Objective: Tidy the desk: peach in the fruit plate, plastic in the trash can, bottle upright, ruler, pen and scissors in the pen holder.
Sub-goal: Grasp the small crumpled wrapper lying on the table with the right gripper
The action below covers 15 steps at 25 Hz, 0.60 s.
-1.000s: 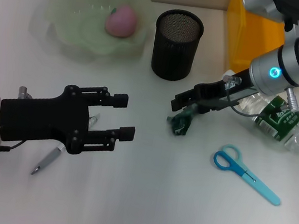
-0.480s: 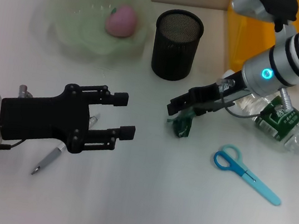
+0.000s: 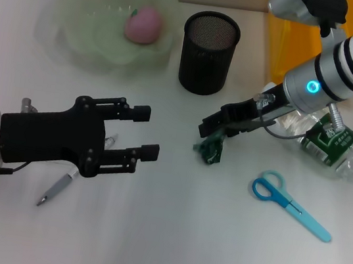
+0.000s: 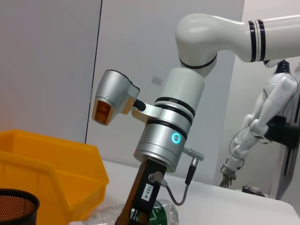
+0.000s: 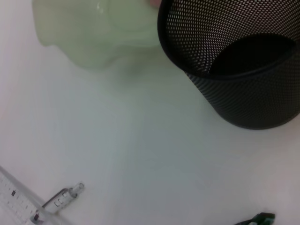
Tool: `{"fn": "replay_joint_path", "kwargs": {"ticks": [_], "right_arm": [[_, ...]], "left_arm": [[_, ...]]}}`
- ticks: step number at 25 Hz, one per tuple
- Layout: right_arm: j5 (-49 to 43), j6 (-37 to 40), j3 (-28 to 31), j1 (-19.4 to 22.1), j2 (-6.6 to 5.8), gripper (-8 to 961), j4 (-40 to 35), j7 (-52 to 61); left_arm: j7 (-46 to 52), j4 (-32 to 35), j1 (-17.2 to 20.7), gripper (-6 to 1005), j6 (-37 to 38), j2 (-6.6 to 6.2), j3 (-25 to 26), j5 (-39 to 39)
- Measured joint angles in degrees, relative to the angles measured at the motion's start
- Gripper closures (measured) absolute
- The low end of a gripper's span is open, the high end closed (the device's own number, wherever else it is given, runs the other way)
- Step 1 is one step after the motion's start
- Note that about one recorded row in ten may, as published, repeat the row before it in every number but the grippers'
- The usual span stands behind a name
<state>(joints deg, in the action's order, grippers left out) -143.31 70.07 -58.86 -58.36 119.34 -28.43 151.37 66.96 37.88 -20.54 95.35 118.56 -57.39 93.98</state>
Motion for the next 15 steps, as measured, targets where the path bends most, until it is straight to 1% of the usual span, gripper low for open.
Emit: {"fn": "replay_joint_path", "kwargs": {"ticks": [6, 15], "right_arm": [[-0.09, 0.0, -0.03, 0.0, -0.1, 372, -0.13, -0.37], [0.07, 0.29, -0.03, 0.0, -0.01, 496, -0.07, -0.89]], "left_arm": [[0.0, 0.0, -0.22, 333, -0.5, 0.0, 0.0, -0.03], [0.0, -0.08, -0.31, 333, -0.95, 0.0, 0.0, -0.04]]}}
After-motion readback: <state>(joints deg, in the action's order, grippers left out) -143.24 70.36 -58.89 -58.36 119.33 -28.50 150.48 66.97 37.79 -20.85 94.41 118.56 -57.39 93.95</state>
